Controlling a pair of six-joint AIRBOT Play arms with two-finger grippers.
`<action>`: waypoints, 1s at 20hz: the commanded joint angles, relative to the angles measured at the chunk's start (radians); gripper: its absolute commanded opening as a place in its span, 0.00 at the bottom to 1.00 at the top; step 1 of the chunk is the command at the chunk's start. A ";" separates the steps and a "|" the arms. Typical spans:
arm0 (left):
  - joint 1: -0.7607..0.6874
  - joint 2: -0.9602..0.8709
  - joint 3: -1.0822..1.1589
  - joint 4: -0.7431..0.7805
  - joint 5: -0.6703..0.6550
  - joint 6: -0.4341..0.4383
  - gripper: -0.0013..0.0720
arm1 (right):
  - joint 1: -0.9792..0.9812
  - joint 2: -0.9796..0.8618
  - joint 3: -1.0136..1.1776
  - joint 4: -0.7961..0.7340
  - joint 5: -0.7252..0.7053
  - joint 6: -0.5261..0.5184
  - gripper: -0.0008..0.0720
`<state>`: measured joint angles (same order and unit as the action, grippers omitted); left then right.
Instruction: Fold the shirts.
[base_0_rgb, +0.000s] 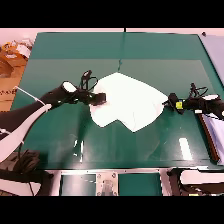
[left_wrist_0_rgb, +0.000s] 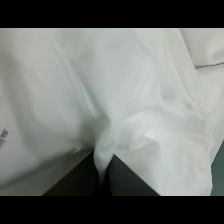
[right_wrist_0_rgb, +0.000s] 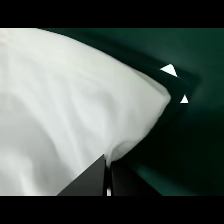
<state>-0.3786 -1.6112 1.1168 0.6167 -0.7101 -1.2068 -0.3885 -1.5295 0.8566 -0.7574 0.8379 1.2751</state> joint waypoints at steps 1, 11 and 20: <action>0.028 -0.011 0.065 0.019 -0.069 0.003 0.05 | -0.002 0.000 0.019 0.003 0.022 -0.005 0.03; 0.141 0.385 0.521 0.170 -0.281 -0.013 0.05 | -0.002 0.411 0.566 0.158 0.259 0.024 0.03; 0.141 0.695 0.679 0.436 -0.377 -0.167 0.06 | -0.151 0.801 0.840 0.135 0.234 0.106 0.03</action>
<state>-0.2386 -0.9852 1.7714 0.9451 -1.0138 -1.2812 -0.5026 -0.8165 1.6501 -0.6182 1.0779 1.3567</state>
